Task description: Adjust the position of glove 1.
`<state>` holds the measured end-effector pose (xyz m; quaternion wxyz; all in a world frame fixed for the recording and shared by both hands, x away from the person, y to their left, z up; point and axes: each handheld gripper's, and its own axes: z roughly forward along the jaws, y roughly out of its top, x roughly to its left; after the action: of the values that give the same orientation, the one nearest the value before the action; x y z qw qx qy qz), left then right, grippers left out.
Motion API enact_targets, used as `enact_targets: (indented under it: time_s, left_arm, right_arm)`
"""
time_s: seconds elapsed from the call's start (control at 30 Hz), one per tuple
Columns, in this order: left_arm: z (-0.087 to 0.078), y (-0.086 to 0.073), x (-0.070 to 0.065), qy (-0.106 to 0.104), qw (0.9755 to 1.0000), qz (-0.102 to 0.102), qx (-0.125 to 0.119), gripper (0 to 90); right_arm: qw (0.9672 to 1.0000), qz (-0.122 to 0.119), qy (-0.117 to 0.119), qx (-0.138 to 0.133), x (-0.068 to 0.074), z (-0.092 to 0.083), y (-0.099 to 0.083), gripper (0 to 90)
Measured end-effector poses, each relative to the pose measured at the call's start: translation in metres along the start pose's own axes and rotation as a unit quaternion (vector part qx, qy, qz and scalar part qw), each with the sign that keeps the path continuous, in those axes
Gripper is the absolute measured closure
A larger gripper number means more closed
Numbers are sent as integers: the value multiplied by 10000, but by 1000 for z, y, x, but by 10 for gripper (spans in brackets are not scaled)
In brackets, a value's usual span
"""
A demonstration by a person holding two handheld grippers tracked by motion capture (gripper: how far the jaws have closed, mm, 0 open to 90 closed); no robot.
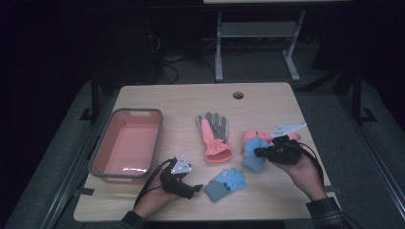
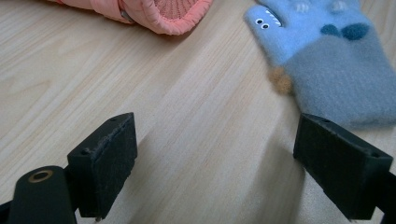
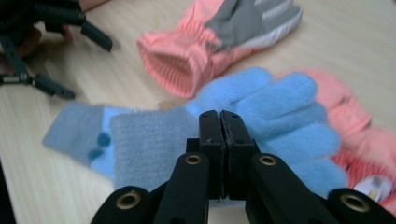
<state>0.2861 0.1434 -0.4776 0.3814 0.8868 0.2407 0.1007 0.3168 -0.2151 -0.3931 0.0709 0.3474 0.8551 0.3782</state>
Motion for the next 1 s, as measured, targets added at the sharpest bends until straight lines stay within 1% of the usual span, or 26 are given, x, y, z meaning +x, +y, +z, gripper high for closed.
enact_targets:
  time_s: [0.07,0.1,0.17,0.27,0.33,0.43,0.5,0.53,0.57,0.6,0.63,0.7,0.73,0.77,0.8,0.87,0.9,0.97,1.0]
  left_arm:
    - [0,0,0,-4,10000,7,16,127]
    - [0,0,0,-8,10000,-5,21,127]
    - [0,0,0,-11,10000,-30,-3,127]
    - [0,0,0,-7,10000,-20,-9,127]
    - [0,0,0,-6,10000,-18,-11,127]
    - [0,0,0,-7,10000,5,8,127]
    - [0,0,0,-7,10000,4,9,127]
    - [0,0,0,-7,10000,4,6,127]
    - [0,0,0,-8,10000,0,9,126]
    - [0,0,0,-8,10000,0,9,127]
    - [0,0,0,-7,10000,2,8,127]
    - [0,0,0,-7,10000,2,8,127]
    - [0,0,0,-8,10000,3,9,127]
    - [0,0,0,-8,10000,1,10,126]
    - [0,0,0,-8,10000,1,10,127]
    - [0,0,0,-14,10000,4,11,127]
    - [0,0,0,-14,10000,4,11,127]
    - [0,0,0,-15,10000,1,12,127]
    - [0,0,0,-15,10000,1,12,126]
  right_arm:
    - [10000,6,6,33,1,0,-4,884]
    - [9999,47,0,96,4,-1,-11,884]
    - [9999,89,37,106,7,-1,-20,883]
    - [9996,129,-44,256,14,-2,-36,882]
    - [9992,155,-79,369,16,-1,-43,881]
    - [9984,208,-71,517,17,3,-54,875]
    - [9982,212,-59,555,18,5,-58,849]
    - [9981,208,-56,576,18,6,-60,816]
    - [9983,220,-80,532,15,5,-61,731]
    - [9983,220,-80,532,15,5,-61,731]
    - [9983,277,-78,510,14,4,-60,722]
    - [9984,360,-174,408,9,0,-60,726]
    - [9985,330,-252,369,4,-1,-60,768]
    - [9979,338,-390,394,0,-1,-60,808]
    - [9975,318,-473,420,-4,0,-61,839]
    - [9949,309,-650,710,-16,6,-66,897]
    - [9949,309,-650,710,-16,6,-66,897]
    - [9928,268,-705,931,-19,9,-72,898]
    - [9928,268,-705,931,-19,9,-72,898]
